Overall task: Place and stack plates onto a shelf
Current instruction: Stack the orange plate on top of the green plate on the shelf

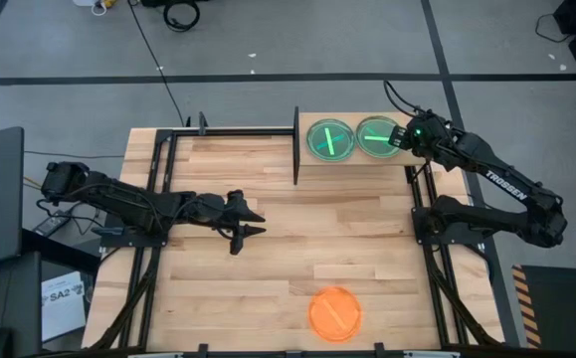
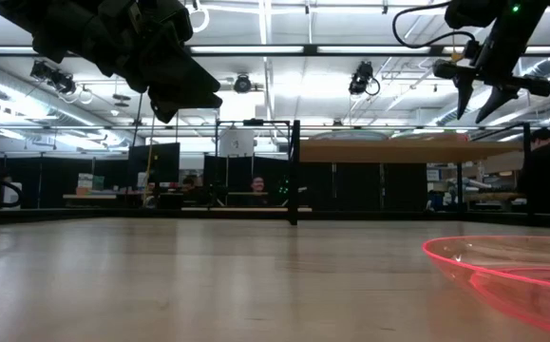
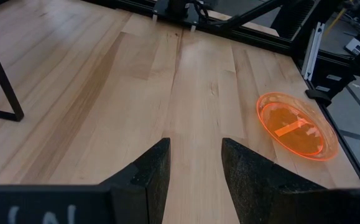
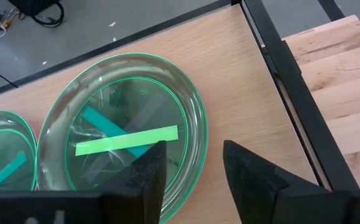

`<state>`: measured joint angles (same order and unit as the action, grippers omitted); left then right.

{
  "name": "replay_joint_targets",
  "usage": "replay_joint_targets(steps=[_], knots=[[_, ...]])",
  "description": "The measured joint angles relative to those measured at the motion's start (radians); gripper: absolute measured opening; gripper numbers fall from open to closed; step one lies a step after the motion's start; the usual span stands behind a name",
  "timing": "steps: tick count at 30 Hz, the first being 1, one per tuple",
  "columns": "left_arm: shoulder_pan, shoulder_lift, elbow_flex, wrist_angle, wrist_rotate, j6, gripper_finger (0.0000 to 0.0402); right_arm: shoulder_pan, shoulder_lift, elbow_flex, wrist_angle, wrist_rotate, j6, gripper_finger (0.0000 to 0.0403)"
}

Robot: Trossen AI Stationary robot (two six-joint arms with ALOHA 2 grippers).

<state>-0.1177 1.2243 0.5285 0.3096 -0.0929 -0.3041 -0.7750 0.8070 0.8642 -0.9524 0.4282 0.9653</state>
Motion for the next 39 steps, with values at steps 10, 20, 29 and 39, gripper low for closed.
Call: replay_joint_targets(steps=[10, 20, 29, 39], knots=[[0.000, 0.000, 0.000, 0.000, 0.000, 0.000, 0.0151, 0.000, 0.000, 0.000, 0.000, 0.000, 0.000, 0.0166], [0.000, 0.000, 0.000, 0.000, 0.000, 0.000, 0.0151, 0.004, 0.000, 0.000, 0.000, -0.226, -0.068, 0.0166], [0.000, 0.000, 0.000, 0.000, 0.000, 0.000, 0.0151, 0.116, 0.000, 0.000, -0.019, -0.401, -0.067, 0.0166], [0.000, 0.000, 0.000, 0.000, 0.000, 0.000, 0.0151, 0.396, 0.002, 0.000, -0.012, -0.404, 0.015, 0.0166]])
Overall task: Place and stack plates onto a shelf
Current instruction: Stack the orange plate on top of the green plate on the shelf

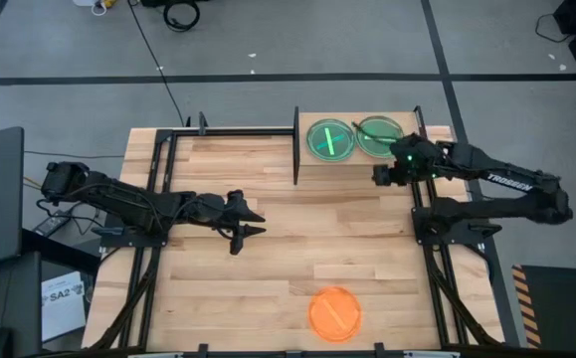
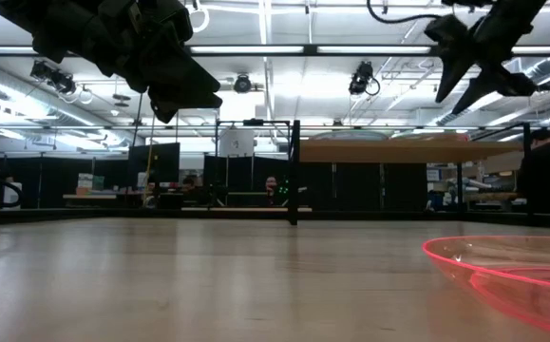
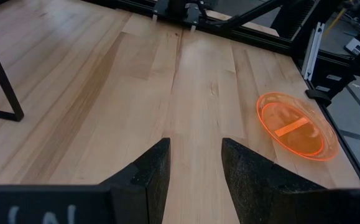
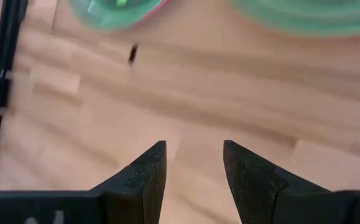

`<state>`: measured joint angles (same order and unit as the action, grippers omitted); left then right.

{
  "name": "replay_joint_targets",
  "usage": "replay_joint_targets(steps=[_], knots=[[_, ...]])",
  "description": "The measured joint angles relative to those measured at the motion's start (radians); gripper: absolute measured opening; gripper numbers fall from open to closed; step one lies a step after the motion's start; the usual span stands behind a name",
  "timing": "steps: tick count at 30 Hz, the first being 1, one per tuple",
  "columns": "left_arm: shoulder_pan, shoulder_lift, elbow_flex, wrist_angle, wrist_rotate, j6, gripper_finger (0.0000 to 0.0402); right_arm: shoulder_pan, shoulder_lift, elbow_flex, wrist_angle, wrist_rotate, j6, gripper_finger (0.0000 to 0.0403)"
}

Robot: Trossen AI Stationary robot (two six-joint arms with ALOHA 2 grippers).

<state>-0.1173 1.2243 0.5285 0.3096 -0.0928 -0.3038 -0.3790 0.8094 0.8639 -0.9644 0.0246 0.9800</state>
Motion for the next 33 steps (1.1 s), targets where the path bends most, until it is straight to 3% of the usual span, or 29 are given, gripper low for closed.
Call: replay_joint_targets(steps=[7, 16, 23, 33], knots=[[0.000, 0.000, 0.000, 0.000, 0.000, 0.000, 0.0151, 0.284, 0.070, 0.000, 0.079, 0.001, 0.049, 0.0165], [0.000, 0.000, 0.000, 0.000, 0.000, 0.000, 0.0151, 0.593, 0.272, 0.000, 0.413, -0.001, 0.039, 0.0165], [0.000, 0.000, 0.000, 0.000, 0.000, 0.000, 0.0151, 0.731, 0.435, 0.000, 0.540, -0.011, -0.038, 0.0162], [0.000, 0.000, 0.000, 0.000, 0.000, 0.000, 0.0151, 0.837, 0.636, 0.000, 0.629, -0.083, -0.040, 0.0162]])
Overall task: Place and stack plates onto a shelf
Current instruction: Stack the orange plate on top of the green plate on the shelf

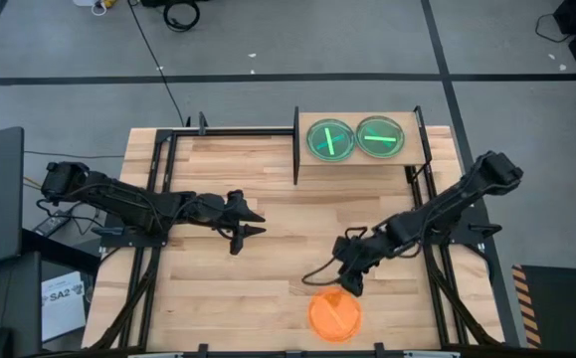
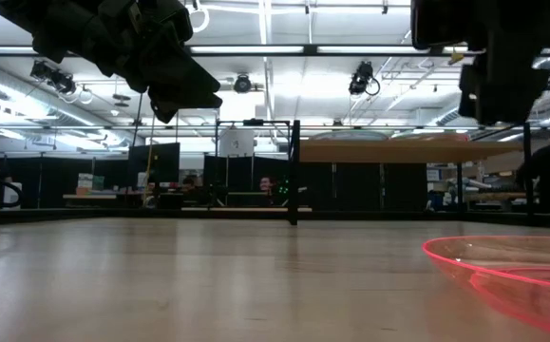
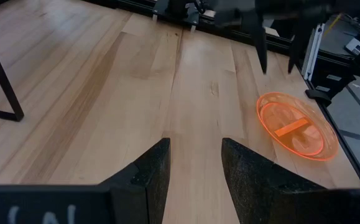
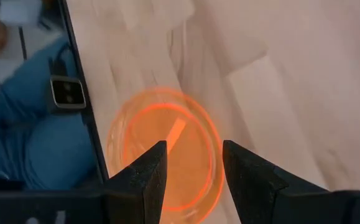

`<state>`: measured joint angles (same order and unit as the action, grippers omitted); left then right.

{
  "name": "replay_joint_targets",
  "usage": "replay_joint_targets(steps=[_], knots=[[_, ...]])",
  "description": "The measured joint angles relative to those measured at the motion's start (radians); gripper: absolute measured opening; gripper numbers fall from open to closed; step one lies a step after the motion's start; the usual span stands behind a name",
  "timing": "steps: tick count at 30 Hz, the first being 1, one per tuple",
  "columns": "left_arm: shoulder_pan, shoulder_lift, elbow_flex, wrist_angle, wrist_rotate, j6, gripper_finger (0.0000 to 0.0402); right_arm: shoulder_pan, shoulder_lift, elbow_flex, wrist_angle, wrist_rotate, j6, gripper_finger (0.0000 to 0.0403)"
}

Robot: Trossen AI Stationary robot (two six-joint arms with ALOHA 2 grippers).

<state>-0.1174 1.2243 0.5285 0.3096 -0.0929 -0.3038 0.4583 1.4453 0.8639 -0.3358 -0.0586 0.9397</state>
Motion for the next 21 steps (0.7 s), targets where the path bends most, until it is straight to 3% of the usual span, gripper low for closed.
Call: replay_joint_targets(steps=[21], knots=[[0.000, 0.000, 0.000, 0.000, 0.000, 0.000, 0.0151, 0.031, 0.242, 0.000, 0.028, -0.051, -0.001, 0.0162]])
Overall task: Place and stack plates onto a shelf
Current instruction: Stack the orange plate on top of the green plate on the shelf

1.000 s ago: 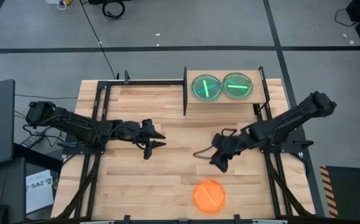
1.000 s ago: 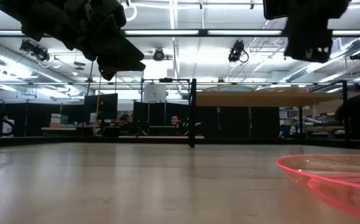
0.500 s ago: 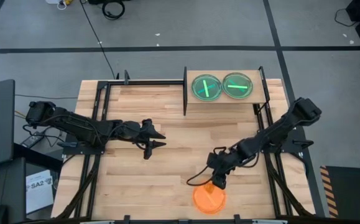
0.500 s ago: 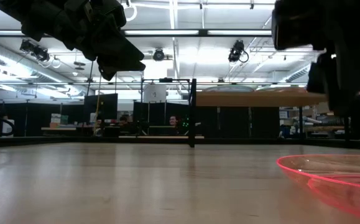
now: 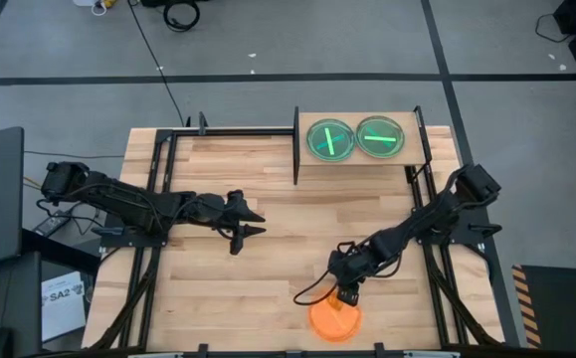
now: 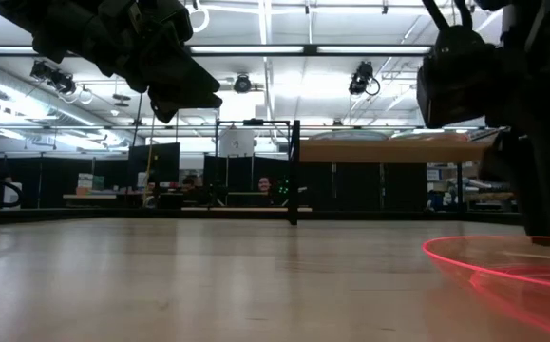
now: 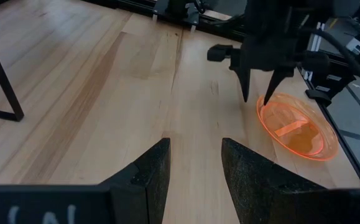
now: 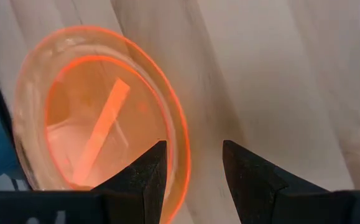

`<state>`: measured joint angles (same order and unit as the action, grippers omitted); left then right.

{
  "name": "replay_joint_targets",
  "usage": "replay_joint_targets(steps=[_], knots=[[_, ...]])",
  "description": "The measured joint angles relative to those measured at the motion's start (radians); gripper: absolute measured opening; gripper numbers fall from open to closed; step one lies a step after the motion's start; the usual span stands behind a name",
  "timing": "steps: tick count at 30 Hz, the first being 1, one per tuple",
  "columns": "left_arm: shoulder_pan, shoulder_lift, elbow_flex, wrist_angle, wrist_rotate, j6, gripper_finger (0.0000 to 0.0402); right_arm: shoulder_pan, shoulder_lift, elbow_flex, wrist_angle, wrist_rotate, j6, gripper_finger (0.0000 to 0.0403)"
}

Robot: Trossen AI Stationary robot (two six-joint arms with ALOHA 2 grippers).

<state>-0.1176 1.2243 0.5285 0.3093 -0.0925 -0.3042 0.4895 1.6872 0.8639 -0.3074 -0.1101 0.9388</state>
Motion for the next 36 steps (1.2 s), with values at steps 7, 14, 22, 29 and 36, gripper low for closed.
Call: replay_joint_targets(steps=[7, 14, 22, 29, 36], knots=[[0.000, 0.000, 0.000, 0.001, 0.000, 0.000, 0.0151, 0.002, 0.015, 0.000, 0.026, -0.026, -0.010, 0.0162], [0.000, 0.000, 0.000, 0.001, 0.000, 0.000, 0.0151, 0.002, 0.015, 0.000, 0.052, -0.026, -0.065, 0.0160], [0.000, 0.000, 0.000, 0.001, 0.000, 0.000, 0.0151, 0.021, 0.015, 0.000, 0.052, -0.025, -0.119, 0.0159], [0.000, 0.000, 0.000, 0.001, 0.000, 0.000, 0.0151, 0.048, 0.015, 0.000, 0.052, -0.022, -0.131, 0.0152], [0.000, 0.000, 0.000, 0.001, 0.000, 0.000, 0.0151, 0.067, 0.015, 0.000, 0.052, 0.026, -0.131, 0.0120]])
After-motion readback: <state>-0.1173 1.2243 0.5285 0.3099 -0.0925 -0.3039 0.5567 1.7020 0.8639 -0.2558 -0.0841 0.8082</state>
